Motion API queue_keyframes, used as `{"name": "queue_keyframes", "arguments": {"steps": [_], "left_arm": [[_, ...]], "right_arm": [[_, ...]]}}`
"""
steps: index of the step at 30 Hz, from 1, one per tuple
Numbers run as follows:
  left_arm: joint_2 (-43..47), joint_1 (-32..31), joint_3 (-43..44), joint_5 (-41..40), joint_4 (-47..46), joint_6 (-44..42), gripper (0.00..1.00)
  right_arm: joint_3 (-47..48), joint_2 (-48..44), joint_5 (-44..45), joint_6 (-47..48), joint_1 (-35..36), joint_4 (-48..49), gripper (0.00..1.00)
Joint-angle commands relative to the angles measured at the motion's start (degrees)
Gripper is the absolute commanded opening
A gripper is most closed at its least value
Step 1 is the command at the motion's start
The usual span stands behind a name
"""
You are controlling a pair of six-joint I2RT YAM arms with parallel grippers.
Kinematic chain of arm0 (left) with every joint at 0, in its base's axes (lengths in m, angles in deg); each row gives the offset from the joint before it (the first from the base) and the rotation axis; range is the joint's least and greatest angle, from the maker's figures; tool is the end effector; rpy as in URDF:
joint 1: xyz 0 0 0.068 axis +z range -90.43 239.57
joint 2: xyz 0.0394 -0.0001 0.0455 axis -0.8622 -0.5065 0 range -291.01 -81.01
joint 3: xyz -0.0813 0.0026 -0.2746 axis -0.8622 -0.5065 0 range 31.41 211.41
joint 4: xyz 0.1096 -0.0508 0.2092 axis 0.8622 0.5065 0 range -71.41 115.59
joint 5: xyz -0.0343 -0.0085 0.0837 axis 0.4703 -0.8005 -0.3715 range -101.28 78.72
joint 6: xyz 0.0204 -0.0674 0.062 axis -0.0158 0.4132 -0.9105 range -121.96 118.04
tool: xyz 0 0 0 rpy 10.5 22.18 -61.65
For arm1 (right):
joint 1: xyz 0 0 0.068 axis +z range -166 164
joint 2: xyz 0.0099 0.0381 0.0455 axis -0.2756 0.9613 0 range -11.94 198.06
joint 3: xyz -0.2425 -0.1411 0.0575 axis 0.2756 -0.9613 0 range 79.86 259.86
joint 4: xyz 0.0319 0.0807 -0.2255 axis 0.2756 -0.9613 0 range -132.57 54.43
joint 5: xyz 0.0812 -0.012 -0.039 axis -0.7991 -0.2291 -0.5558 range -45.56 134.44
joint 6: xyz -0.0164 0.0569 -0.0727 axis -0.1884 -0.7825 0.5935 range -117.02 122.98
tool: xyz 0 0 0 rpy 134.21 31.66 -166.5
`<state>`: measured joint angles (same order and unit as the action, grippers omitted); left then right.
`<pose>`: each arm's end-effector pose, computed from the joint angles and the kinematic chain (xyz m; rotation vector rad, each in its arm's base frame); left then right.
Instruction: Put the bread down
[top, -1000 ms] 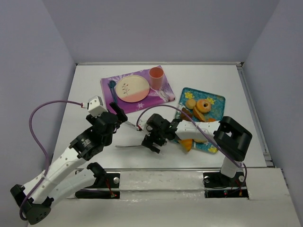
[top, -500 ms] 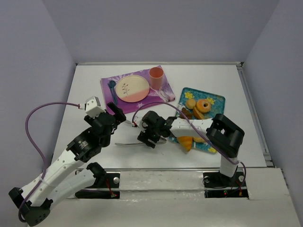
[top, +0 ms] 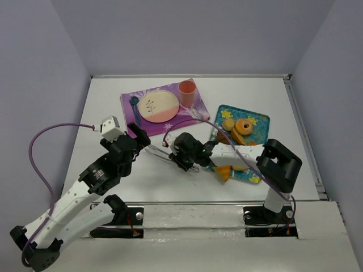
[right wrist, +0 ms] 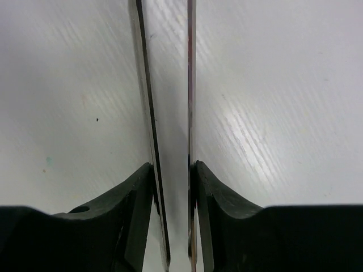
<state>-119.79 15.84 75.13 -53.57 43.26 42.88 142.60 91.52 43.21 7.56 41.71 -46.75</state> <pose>0.1474 -0.0622 0.3204 -0.5005 1.7705 -0.3809 0.2075 0.3316 0.1586 -1.3139 2.1560 0.4141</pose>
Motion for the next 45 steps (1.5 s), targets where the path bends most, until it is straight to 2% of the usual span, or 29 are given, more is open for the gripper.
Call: {"name": "queue_keyframes", "arguments": {"steps": [1, 4, 13, 16, 23, 25, 31, 41, 45], "left_arm": [[1.6, 0.1, 0.3, -2.1, -2.3, 0.0, 0.99], [2.6, 0.1, 0.5, -1.8, -4.1, -1.0, 0.99], [4.9, 0.1, -0.8, -0.3, -8.4, -3.4, 0.99], [5.6, 0.1, -1.6, 0.4, -9.3, -3.7, 0.99], [6.5, 0.1, -2.6, 1.4, -9.6, -3.6, 0.99], [6.5, 0.1, -2.9, 1.8, -9.7, -3.6, 0.99], [6.3, 0.1, -2.9, 2.0, -9.6, -3.7, 0.99], [6.0, 0.1, -2.9, 1.9, -9.6, -3.7, 0.99], [5.8, 0.1, -2.9, 1.9, -9.7, -3.7, 0.99]], "right_arm": [[-0.1, -12.1, 9.6, -10.4, -0.1, 1.0, 0.2], [0.2, -17.1, 15.2, -17.6, -0.1, -2.7, 0.19], [1.2, -33.7, 25.0, -36.8, -0.1, -29.1, 0.14], [1.5, -38.4, 25.2, -41.3, -0.1, -36.6, 0.14], [9.0, -42.5, 23.6, -52.4, -0.1, -64.4, 0.15], [10.1, -43.3, 23.6, -54.3, -0.1, -68.9, 0.19], [9.3, -43.7, 20.9, -54.2, -0.1, -69.2, 0.23], [11.0, -41.6, 23.4, -53.4, -0.1, -71.7, 0.45], [10.8, -42.0, 22.4, -52.0, -0.1, -70.0, 0.49]]}}
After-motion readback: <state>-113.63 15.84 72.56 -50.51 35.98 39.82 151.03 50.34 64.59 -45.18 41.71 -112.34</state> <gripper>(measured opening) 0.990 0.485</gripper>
